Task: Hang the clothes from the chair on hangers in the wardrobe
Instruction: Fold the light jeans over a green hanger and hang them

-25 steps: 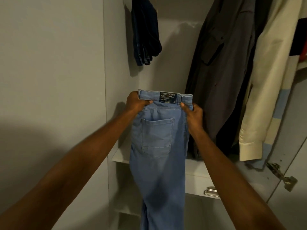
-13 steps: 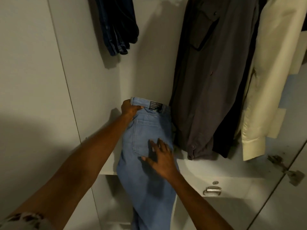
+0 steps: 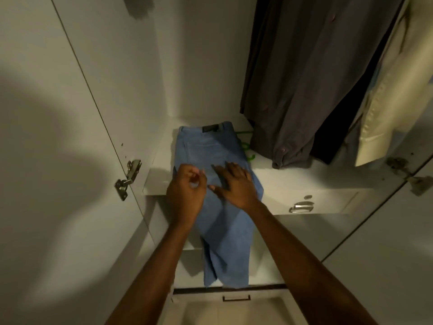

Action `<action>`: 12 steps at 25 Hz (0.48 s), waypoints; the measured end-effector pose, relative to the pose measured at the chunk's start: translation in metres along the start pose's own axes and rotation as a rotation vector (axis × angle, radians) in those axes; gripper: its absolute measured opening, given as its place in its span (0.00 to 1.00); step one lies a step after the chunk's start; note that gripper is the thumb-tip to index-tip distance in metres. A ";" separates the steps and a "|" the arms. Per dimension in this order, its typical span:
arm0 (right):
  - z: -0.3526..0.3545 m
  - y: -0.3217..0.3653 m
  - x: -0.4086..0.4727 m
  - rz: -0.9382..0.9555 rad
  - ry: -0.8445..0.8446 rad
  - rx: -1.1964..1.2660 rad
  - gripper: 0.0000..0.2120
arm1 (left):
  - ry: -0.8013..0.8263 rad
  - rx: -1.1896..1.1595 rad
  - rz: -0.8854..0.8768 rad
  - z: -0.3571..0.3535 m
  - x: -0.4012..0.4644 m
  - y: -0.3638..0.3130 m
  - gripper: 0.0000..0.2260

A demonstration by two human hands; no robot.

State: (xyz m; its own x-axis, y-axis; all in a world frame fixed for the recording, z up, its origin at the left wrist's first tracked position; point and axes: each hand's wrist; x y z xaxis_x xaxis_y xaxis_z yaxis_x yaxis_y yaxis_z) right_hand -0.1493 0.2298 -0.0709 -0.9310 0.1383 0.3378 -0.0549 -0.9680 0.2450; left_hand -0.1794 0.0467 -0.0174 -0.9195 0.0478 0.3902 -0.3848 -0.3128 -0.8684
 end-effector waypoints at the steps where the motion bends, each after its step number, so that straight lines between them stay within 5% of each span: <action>1: 0.001 0.001 -0.018 0.012 -0.161 0.049 0.32 | 0.041 0.013 0.057 0.011 -0.030 0.017 0.10; 3: -0.005 0.002 -0.065 -0.081 -0.470 0.083 0.22 | 0.174 0.127 0.261 0.020 -0.070 0.064 0.14; 5: -0.016 0.001 -0.117 -0.256 -0.565 0.094 0.15 | 0.349 0.257 0.451 0.011 -0.087 0.112 0.10; 8: -0.051 -0.016 -0.171 -0.515 -0.296 0.260 0.08 | 0.554 0.282 0.443 -0.011 -0.091 0.154 0.02; 10: -0.075 -0.033 -0.188 -0.548 -0.013 0.246 0.18 | 0.610 0.241 0.454 -0.027 -0.090 0.163 0.08; 12: -0.090 -0.045 -0.193 -0.545 0.099 0.323 0.27 | 0.654 0.180 0.537 -0.038 -0.090 0.172 0.18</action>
State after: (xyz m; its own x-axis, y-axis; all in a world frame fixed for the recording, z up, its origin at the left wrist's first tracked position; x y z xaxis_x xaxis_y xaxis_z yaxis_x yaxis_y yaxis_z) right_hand 0.0002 0.2276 -0.2282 -0.8297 0.5581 0.0056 -0.4329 -0.6498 0.6248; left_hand -0.1658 0.0250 -0.2140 -0.8561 0.3692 -0.3616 0.0832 -0.5920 -0.8016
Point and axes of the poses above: each hand's wrist, its own x-axis towards the middle knuckle, its own z-axis out of the back of the hand, y = z × x, and after that the axes turned 11 degrees about z, right-handed
